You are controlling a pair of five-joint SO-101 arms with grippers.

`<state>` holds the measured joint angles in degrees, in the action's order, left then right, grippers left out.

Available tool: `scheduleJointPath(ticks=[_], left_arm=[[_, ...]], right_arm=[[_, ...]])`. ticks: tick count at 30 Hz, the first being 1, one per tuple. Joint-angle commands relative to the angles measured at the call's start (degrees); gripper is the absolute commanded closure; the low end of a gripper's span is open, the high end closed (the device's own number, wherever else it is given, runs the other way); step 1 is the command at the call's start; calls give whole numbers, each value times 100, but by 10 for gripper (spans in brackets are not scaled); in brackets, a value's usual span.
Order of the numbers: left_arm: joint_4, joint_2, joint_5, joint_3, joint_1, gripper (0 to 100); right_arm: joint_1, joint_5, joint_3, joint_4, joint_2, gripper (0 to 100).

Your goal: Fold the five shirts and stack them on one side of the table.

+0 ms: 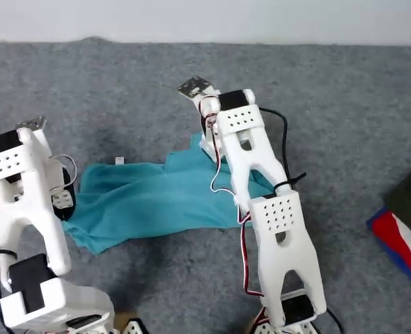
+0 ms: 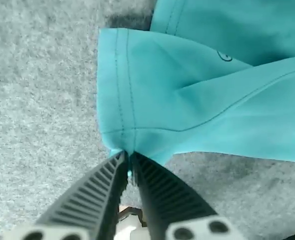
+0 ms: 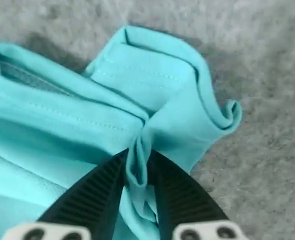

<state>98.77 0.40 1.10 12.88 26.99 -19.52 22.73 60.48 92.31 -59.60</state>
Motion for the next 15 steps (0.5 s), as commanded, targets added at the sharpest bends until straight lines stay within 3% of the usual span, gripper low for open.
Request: scheduleJointPath(ticks=[1, 8, 15], left_arm=[[88, -123, -79, -22, 26, 987], [97, -123, -79, -22, 26, 987], [114, -141, -79, -22, 26, 987]], right_arm=[[48, 35, 519, 22, 75, 952], [259, 35, 1662, 585, 4, 952], [664, 44, 1723, 470, -171, 952]])
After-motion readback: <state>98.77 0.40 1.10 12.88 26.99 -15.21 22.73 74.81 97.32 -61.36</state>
